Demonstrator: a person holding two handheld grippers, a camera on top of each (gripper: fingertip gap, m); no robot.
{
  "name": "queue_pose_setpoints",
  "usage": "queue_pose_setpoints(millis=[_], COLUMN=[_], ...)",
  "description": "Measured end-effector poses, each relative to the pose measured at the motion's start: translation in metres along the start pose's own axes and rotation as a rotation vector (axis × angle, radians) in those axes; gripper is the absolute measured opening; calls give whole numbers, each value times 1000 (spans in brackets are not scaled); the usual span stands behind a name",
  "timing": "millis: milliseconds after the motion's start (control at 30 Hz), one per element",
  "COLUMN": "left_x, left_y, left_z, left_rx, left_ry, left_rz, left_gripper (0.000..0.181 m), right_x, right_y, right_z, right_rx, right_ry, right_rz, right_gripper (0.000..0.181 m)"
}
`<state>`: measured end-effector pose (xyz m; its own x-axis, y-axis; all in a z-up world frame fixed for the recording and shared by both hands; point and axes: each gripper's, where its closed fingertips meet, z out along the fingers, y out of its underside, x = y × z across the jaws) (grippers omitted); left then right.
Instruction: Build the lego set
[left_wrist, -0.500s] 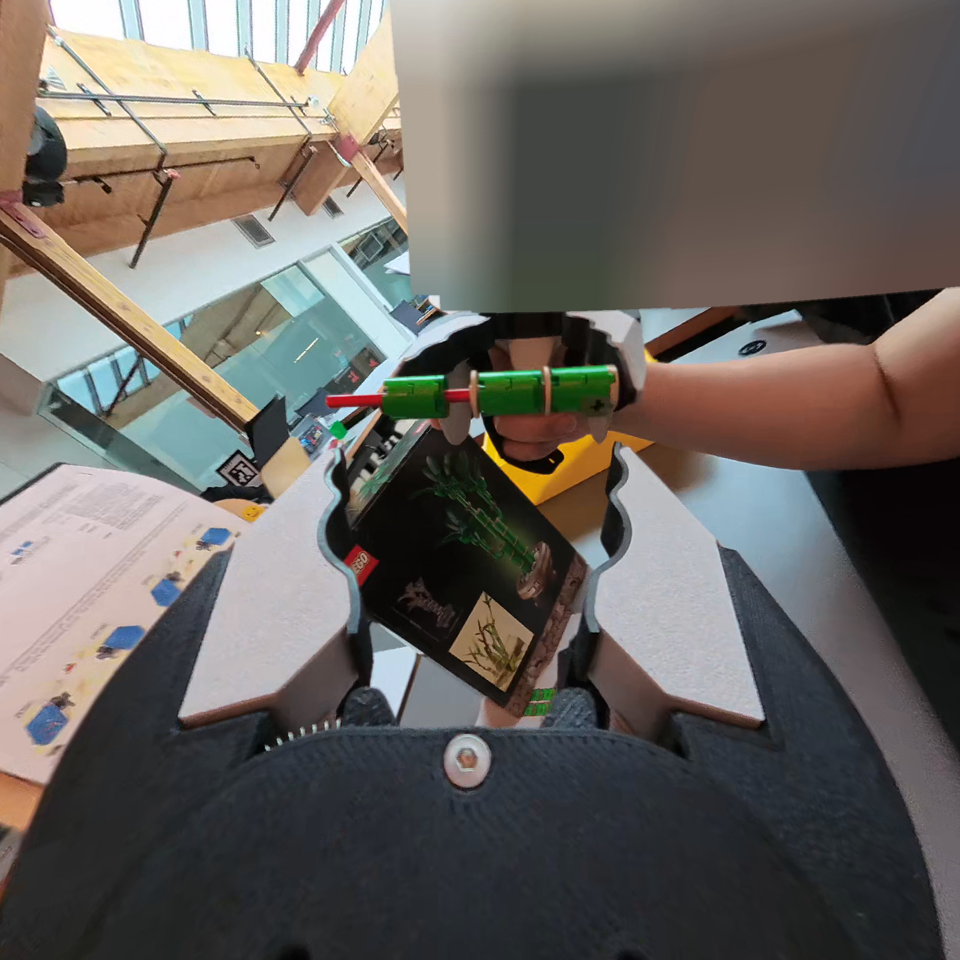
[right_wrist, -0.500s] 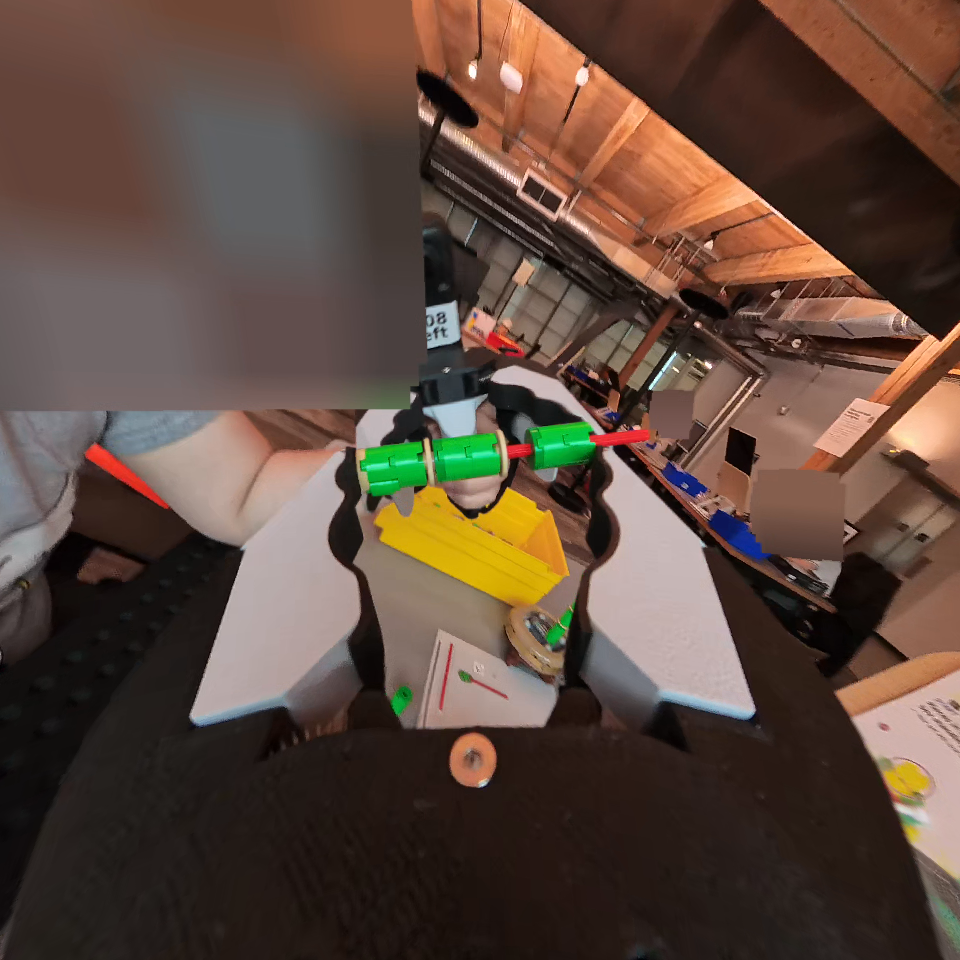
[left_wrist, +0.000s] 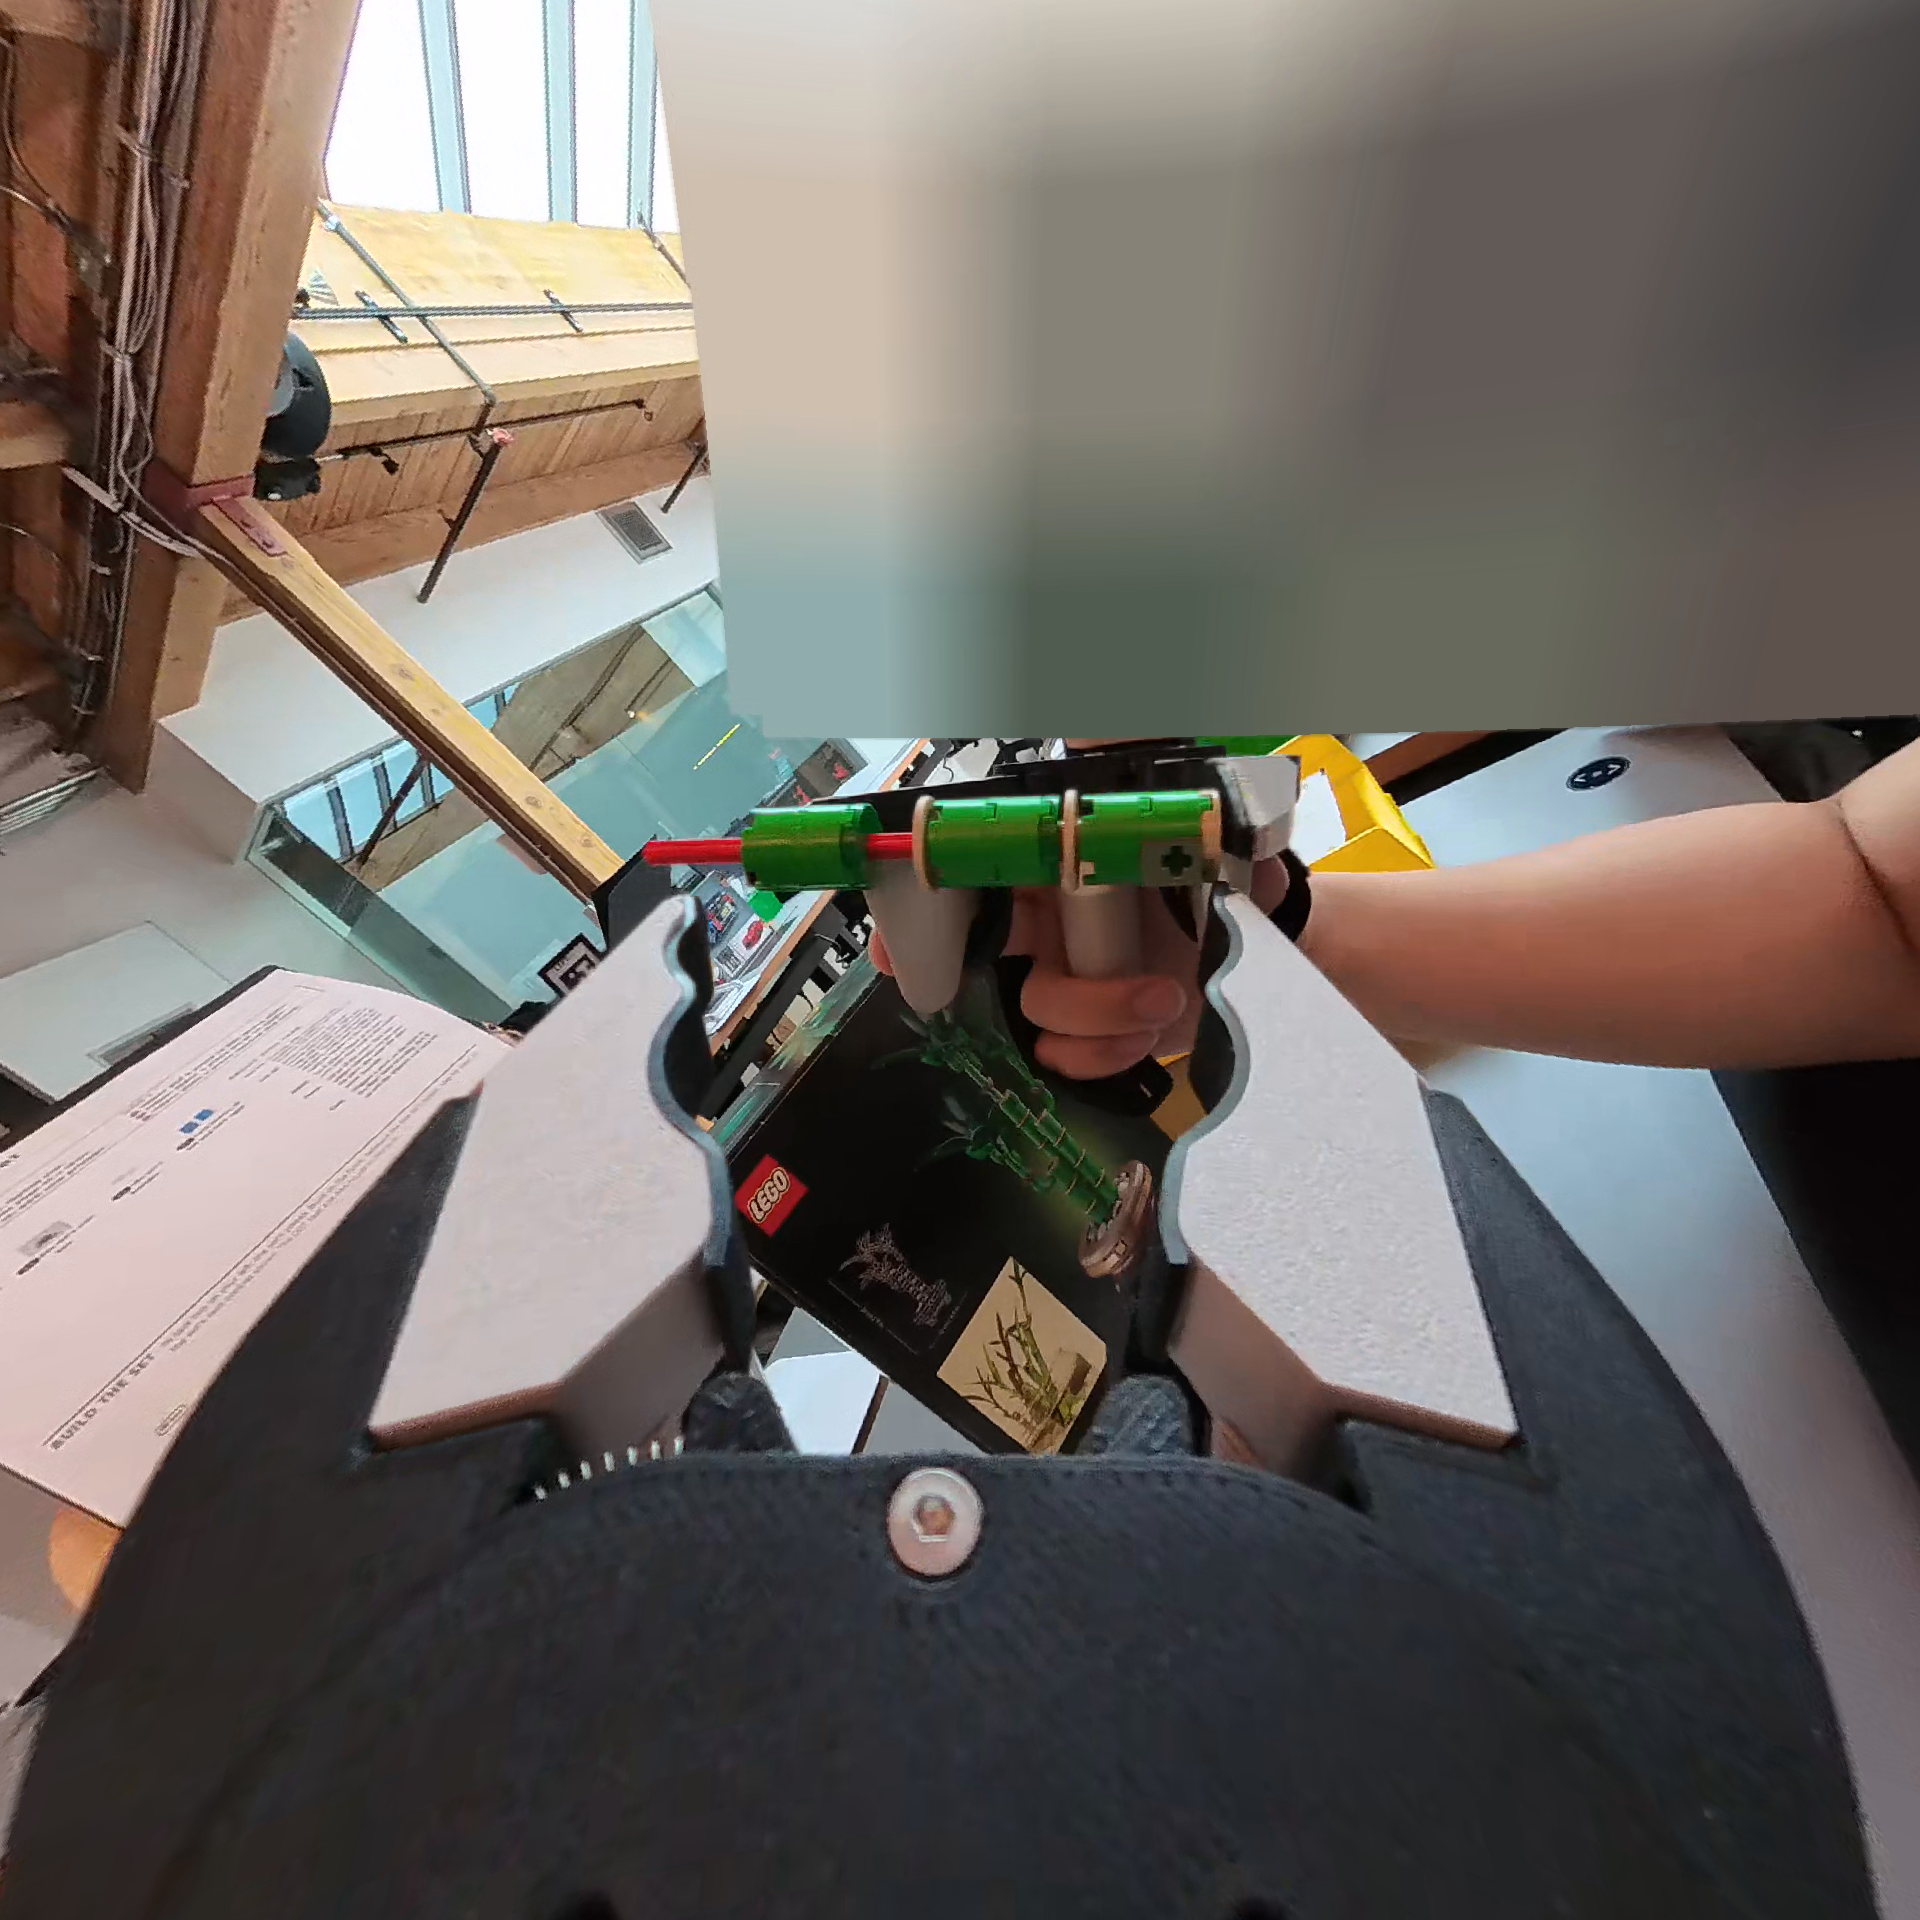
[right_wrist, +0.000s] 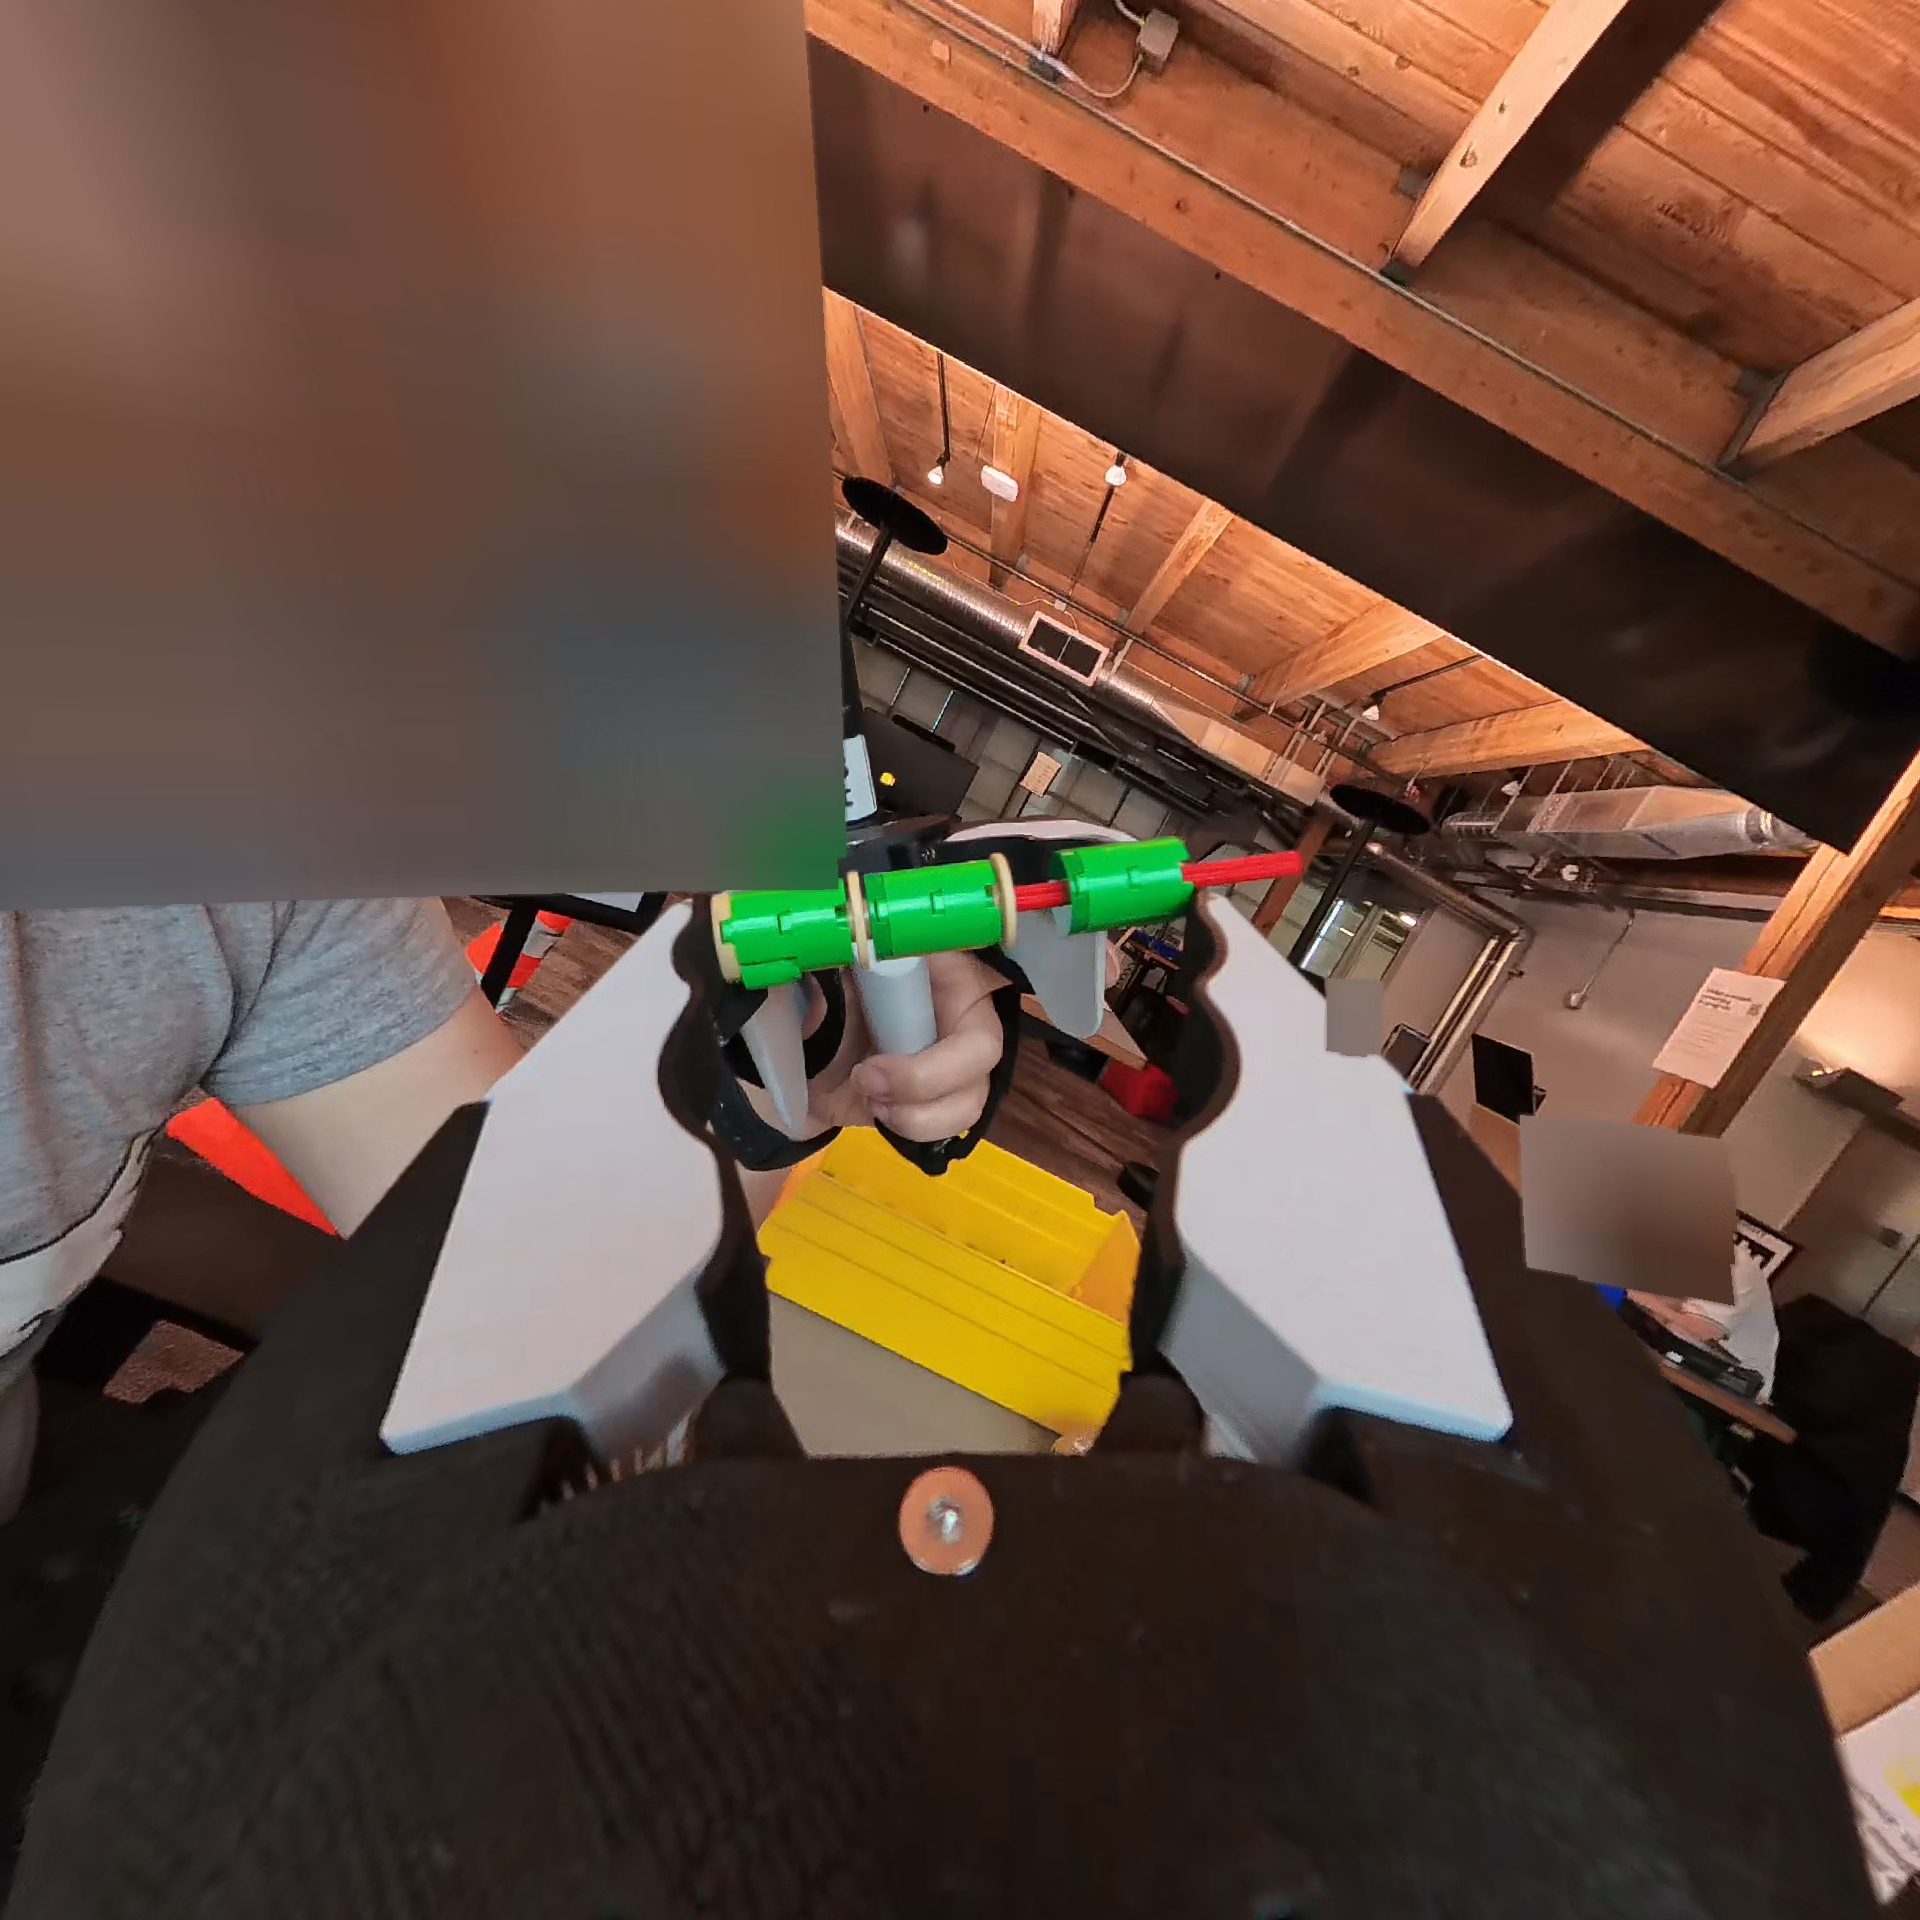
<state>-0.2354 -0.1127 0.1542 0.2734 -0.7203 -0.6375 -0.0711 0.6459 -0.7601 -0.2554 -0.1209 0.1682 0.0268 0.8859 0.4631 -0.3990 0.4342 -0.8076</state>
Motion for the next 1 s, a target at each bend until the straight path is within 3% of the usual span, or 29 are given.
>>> queue_pose_setpoints(millis=[233, 733, 833, 1000], left_x=[5, 5, 1, 1], left_y=[-2, 12, 14, 23], left_z=[-3, -12, -14, -14], left_rx=[0, -23, -16, -44], left_ry=[5, 98, 89, 115], left_rz=[68, 16, 7, -15], left_gripper=[81, 80, 59, 70], right_x=[-3, -2, -7, -1], right_y=[4, 24, 23, 29], right_z=[1, 3, 2, 2], right_rx=[-2, -130, -155, -236], right_ry=[-26, -21, -47, -6], right_rz=[37, 18, -5, -32], right_gripper=[87, 87, 87, 86])
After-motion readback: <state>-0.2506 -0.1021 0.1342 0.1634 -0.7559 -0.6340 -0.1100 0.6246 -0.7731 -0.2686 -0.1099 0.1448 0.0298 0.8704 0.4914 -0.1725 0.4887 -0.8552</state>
